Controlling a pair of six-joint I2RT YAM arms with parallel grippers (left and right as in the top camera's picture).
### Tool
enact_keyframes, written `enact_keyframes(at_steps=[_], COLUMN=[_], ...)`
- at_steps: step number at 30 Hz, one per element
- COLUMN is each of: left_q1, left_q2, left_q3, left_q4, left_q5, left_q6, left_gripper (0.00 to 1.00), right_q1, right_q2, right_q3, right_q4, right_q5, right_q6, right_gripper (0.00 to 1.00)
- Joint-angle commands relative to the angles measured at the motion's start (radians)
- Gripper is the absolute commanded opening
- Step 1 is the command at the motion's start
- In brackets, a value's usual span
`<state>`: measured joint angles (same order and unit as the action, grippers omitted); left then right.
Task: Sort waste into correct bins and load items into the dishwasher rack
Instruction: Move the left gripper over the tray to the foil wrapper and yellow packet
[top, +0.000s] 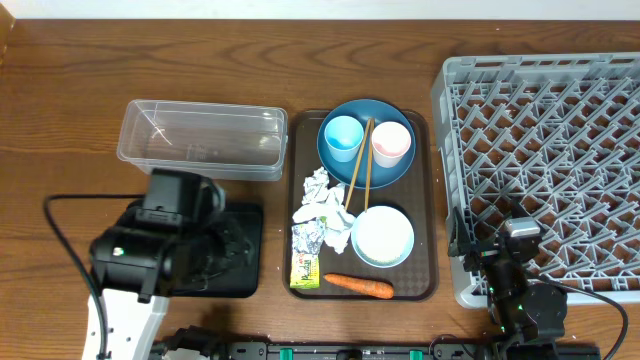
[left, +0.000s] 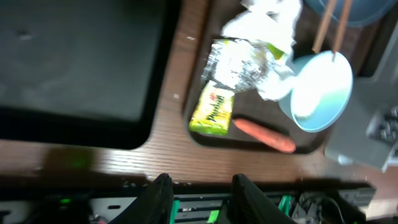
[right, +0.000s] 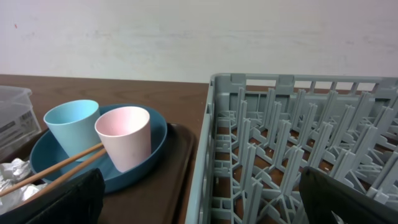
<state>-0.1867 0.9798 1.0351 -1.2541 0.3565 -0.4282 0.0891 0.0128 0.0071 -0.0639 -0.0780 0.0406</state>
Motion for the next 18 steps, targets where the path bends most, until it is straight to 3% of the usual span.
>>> enact_keyframes(at_steps=[1, 6, 13, 18], left_q1=[-0.101, -0.253, -0.431, -0.522], left_q2=[0.000, 0.020, 0.094, 0.187], left_q3=[-0.014, -0.017, -0.018, -0.018], left_q4=[0.031, 0.036, 0.140, 0.161], left_q5=[-0.066, -0.237, -0.249, -0.372], left_q6=[-0.089, -0.207, -0.240, -0.307], left_gripper=[0.35, 0.36, 0.36, 0.37], right_q1=[0.010, 0.010, 0.010, 0.010], right_q2=[-0.002, -0.002, -0.002, -0.002], right_q3=[-0.002, -0.002, -0.002, -0.002], right_q4=[-0.004, -0.004, -0.004, -0.004], right_q5=[0.000, 0.000, 0.000, 0.000], right_q6=[-0.005, -0.005, -0.004, -0.004], right_gripper=[0.99, 0.99, 0.99, 0.99])
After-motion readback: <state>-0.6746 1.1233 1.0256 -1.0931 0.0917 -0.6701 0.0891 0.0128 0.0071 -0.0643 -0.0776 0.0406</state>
